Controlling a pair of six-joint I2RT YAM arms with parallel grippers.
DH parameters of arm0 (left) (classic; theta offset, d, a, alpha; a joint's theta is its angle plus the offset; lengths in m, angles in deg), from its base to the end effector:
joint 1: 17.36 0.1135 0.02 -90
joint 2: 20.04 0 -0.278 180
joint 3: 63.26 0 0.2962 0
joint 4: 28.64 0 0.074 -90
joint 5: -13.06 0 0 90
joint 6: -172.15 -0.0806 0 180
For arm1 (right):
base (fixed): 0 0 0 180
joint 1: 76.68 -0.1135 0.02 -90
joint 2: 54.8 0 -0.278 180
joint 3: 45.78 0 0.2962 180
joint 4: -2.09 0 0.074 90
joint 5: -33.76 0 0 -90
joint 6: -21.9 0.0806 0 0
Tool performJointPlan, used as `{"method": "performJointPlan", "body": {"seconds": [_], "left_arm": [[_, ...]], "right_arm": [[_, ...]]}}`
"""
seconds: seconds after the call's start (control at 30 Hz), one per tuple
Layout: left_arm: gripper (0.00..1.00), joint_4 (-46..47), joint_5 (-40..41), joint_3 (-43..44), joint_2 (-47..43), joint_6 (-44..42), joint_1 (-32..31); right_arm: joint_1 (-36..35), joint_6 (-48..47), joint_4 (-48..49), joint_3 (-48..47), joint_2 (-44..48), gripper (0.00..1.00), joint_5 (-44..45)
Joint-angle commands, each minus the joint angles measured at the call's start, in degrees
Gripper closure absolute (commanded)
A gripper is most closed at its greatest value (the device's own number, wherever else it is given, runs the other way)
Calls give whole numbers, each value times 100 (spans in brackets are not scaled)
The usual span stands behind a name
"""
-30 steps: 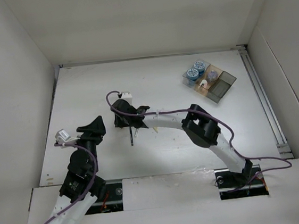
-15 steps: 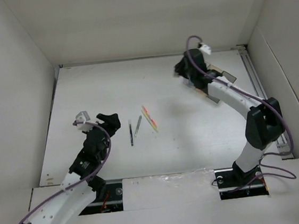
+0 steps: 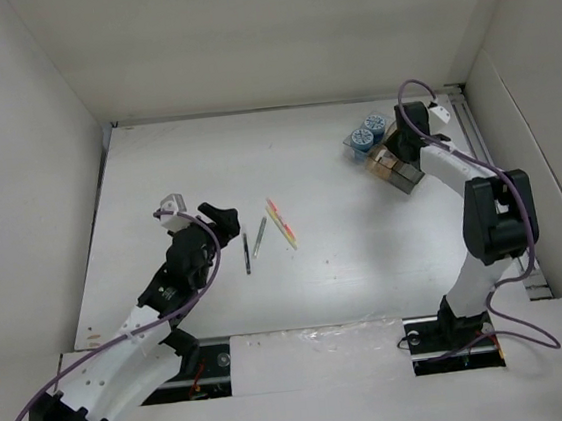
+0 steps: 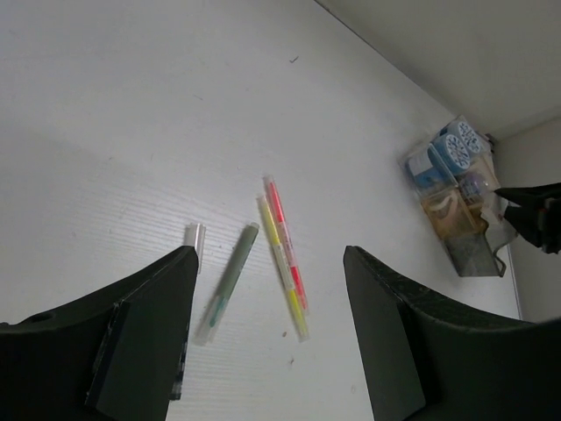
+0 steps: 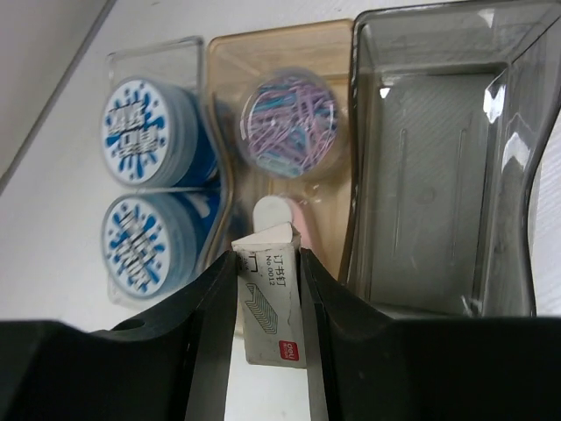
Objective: Sort the stationery into containers
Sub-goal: Place the stationery in the storage box.
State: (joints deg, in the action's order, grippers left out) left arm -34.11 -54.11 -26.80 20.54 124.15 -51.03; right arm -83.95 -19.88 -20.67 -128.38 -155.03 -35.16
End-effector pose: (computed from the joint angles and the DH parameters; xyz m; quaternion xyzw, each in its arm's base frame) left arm 0.2258 -0.1129 0.2484 -0.1818 0.7374 -0.2687 0.5925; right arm 0.4652 0.0301 0.2007 0.3841 0.8092 0.0451 0.4423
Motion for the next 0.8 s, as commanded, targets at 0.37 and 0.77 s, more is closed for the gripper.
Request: {"method": "performJointPlan", "body": {"seconds": [0.37,0.77], "left_arm": [[36,406,-86,-17,-164,-95,-8],[36,459,28,-183,-481,-43,-8]], "right_arm": [[112,-121,-53,-546,-235,33,-148],[-2206,-455,246,288,831,100,-1124]]}}
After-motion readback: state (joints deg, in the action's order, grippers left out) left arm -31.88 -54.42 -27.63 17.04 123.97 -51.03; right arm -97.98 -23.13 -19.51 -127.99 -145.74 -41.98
